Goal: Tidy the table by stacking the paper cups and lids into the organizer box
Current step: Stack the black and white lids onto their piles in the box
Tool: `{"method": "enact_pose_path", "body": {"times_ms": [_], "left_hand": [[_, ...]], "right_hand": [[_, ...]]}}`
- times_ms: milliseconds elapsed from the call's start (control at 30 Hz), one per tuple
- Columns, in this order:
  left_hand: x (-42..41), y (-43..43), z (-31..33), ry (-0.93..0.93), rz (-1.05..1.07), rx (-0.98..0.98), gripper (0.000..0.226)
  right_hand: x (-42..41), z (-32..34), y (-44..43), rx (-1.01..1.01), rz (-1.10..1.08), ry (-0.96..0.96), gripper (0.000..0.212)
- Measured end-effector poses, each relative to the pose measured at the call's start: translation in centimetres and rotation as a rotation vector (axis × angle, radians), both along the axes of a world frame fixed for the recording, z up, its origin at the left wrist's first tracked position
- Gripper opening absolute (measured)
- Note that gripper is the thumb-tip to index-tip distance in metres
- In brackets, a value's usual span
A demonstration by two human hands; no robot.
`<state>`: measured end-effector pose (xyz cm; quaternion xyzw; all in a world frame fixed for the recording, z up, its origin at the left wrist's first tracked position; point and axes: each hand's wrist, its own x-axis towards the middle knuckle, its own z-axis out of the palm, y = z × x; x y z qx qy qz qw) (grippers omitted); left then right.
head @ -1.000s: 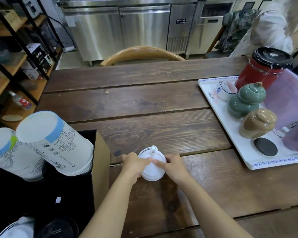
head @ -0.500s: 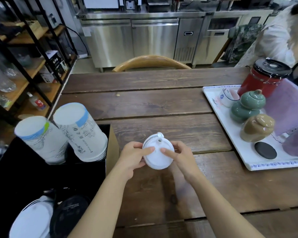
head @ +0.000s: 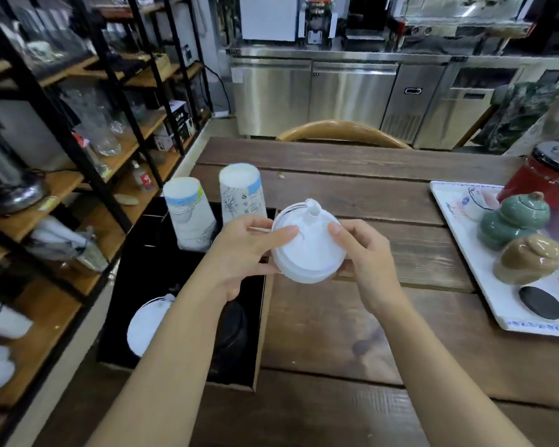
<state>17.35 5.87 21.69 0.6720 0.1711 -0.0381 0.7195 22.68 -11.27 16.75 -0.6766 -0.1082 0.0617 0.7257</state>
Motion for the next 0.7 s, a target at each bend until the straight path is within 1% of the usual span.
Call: {"method": "enact_pose_path", "body": {"times_ms": [133,200,300,367,467,567,633,700], "left_hand": [[-3.3,2.6,0.5,-0.012,0.103,-0.004,0.028],[-4.9,4.1,0.3,-0.01,0.18,-0.009,0.031],[-7.1,6.3,-0.2,0.003,0.28,0.017,0.026],[-8.4,7.8,-0.8,0.019,0.354,0.035,0.03],[-10.0,9.6,-1.7,0.033,0.452,0.032,0.036],[-11.4,11.3,-2.7,0.032,0.519,-0.01,0.041],[-12.1,12.5,-3.3,0.05,0.545,-0.028,0.045],[-12.6,13.5,-4.1,0.08,0.563,-0.028,0.042]], "right_hand": [[-2.0,0.6,3.0,0.0,0.099,-0.003,0.019],[-2.9,0.5,4.6,-0.014,0.152,-0.005,0.014],[-4.3,0.2,7.1,-0.071,0.228,0.02,0.007],[-5.2,-0.1,8.9,-0.124,0.277,0.057,0.007],[-6.2,-0.6,11.3,-0.219,0.307,0.07,0.016],[-6.8,-0.9,13.8,-0.361,0.347,0.011,0.03],[-7.1,-0.9,15.3,-0.406,0.376,-0.016,0.038],[-7.0,-0.9,16.7,-0.476,0.405,-0.067,0.044]]}}
